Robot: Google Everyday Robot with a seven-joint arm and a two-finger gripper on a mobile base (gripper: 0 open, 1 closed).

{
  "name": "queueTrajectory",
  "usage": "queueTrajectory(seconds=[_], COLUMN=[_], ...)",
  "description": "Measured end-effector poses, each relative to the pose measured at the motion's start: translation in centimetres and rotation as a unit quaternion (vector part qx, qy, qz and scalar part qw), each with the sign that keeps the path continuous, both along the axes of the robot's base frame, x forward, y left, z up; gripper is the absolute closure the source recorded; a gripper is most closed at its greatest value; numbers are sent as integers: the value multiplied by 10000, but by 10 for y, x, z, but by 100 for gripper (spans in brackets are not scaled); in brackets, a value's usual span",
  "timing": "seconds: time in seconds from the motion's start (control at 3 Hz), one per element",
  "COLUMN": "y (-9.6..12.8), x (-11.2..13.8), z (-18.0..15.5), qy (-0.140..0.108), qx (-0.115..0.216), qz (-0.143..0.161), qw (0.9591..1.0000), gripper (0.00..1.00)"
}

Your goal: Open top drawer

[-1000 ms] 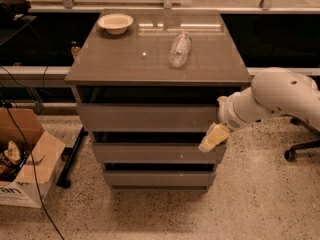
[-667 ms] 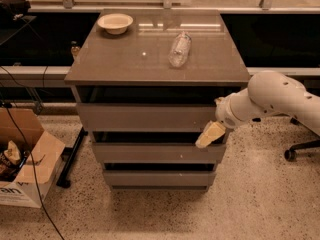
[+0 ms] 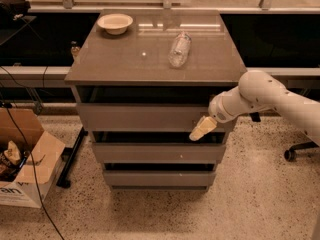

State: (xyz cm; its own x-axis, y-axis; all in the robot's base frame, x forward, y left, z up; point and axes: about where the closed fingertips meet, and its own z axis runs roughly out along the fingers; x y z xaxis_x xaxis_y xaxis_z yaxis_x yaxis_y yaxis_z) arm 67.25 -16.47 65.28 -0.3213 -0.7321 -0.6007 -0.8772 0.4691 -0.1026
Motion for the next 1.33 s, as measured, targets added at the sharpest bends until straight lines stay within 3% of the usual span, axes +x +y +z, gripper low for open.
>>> queueTrajectory(seconds=[1.0, 1.33], y=[3, 3], x=[-1, -1], z=[5, 11], qy=[64, 64], qx=[-37, -37], qz=[89, 89], qw=[9999, 9999], gripper=[73, 62])
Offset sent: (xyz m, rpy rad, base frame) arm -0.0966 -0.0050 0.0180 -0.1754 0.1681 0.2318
